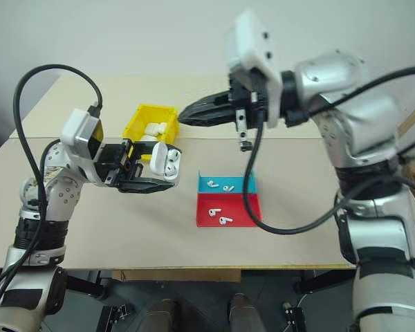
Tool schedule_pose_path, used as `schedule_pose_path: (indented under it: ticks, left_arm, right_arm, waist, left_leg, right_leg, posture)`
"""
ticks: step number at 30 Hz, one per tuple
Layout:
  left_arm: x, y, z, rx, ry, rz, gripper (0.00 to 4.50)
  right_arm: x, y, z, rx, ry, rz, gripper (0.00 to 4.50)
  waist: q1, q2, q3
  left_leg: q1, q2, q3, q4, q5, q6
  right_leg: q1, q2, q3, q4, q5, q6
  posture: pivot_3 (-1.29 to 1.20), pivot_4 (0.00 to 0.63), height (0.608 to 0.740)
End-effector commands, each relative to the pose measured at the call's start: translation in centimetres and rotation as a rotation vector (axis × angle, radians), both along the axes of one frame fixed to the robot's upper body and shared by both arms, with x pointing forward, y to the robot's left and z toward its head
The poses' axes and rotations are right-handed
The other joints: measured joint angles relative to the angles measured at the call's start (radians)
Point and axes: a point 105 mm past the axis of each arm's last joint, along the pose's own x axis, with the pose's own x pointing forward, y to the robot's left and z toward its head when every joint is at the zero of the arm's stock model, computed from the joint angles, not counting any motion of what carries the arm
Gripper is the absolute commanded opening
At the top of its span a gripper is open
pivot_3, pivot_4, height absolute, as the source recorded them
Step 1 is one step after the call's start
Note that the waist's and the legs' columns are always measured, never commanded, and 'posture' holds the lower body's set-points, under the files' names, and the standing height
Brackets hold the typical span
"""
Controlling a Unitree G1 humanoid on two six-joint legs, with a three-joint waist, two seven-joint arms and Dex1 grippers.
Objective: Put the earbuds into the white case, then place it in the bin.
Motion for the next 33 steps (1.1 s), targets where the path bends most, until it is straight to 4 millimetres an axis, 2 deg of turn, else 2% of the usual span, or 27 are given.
schedule_pose_path:
  ticks: [1, 6, 10, 12, 15, 21, 24, 27, 31, 33]
  left_arm:
    - [-0.3, -0.1, 0.8, 0.009, -0.047, -0.014, 2.84]
    - [-0.3, -0.1, 0.6, 0.017, -0.045, -0.016, 2.84]
    - [-0.4, 0.1, 0.7, 0.017, -0.050, -0.011, 2.84]
    - [-0.4, 0.2, 0.8, 0.014, -0.057, 0.000, 2.84]
    - [-0.2, 0.4, 0.9, 0.009, -0.060, 0.019, 2.84]
    - [0.0, 0.7, 1.1, -0.005, -0.062, 0.051, 2.84]
    - [0.0, 0.8, 1.2, -0.027, -0.066, 0.089, 2.84]
    - [0.0, 1.2, 1.3, -0.047, -0.067, 0.138, 2.84]
    - [0.0, 2.1, 1.3, -0.079, -0.075, 0.247, 2.84]
    - [0.1, 2.6, 1.5, -0.104, -0.073, 0.305, 2.84]
  right_arm:
    - [-0.3, 2.2, 0.4, -0.093, -0.171, 0.077, 0.01]
    - [-0.5, 4.5, 0.1, -0.128, -0.232, 0.159, 0.01]
    - [-0.9, 4.8, -0.6, -0.168, -0.244, 0.213, 0.01]
    - [-1.2, 4.2, -1.2, -0.194, -0.234, 0.233, 0.01]
    - [-1.8, 2.1, -1.7, -0.232, -0.215, 0.263, 0.01]
    - [-2.0, 0.0, -1.9, -0.211, -0.195, 0.205, 0.01]
    - [-1.1, -0.7, -0.5, -0.021, -0.135, 0.054, 0.01]
    - [-0.7, -2.5, -0.1, 0.153, -0.037, -0.088, 0.01]
    - [-1.3, -5.4, -2.2, 0.254, 0.142, -0.265, 0.01]
    - [-1.8, -6.2, -3.3, 0.273, 0.215, -0.333, 0.01]
  waist:
    - [0.001, 0.000, 0.000]
    - [0.005, 0.000, 0.000]
    - [0.006, 0.000, 0.000]
    - [0.006, 0.000, 0.000]
    - [0.009, 0.000, 0.000]
    - [0.003, 0.000, 0.000]
    - [0.001, 0.000, 0.000]
    - [0.005, 0.000, 0.000]
    - [0.013, 0.000, 0.000]
    - [0.015, 0.000, 0.000]
  left_leg:
    - [0.000, 0.000, 0.000, 0.000, 0.000, 0.000]
    - [-0.001, 0.000, 0.000, 0.000, 0.000, 0.000]
    - [-0.001, 0.000, -0.001, 0.000, 0.000, 0.000]
    - [-0.001, 0.000, -0.001, 0.000, 0.000, 0.000]
    - [-0.001, 0.000, -0.001, 0.000, 0.000, 0.000]
    - [0.000, 0.000, -0.001, 0.000, 0.000, 0.000]
    - [0.001, 0.000, -0.001, 0.000, 0.000, 0.000]
    - [0.000, 0.000, -0.001, 0.000, 0.000, 0.000]
    - [-0.001, 0.000, -0.002, 0.000, 0.000, 0.000]
    - [-0.001, 0.000, -0.001, 0.000, 0.000, 0.000]
  right_leg:
    - [0.000, 0.000, 0.000, 0.000, 0.000, 0.000]
    - [0.000, 0.000, -0.001, 0.000, 0.000, 0.000]
    - [0.000, 0.000, -0.001, 0.000, 0.000, 0.000]
    - [0.000, 0.000, -0.001, 0.000, 0.000, 0.000]
    - [0.000, 0.000, -0.001, 0.000, 0.000, 0.000]
    - [0.000, 0.000, -0.001, 0.001, 0.000, 0.000]
    - [0.001, 0.000, -0.001, 0.001, 0.000, 0.000]
    - [0.000, 0.000, -0.001, 0.001, 0.000, 0.000]
    - [0.000, -0.001, -0.001, 0.000, 0.000, 0.000]
    - [0.000, -0.001, -0.001, 0.000, 0.000, 0.000]
  posture:
    - [0.00, 0.150, 0.740]
    - [0.00, 0.150, 0.740]
    - [0.00, 0.150, 0.740]
    - [0.00, 0.150, 0.740]
    - [0.00, 0.150, 0.740]
    - [0.00, 0.150, 0.740]
    - [0.00, 0.150, 0.740]
    - [0.00, 0.150, 0.740]
    - [0.00, 0.150, 0.740]
    - [0.00, 0.150, 0.740]
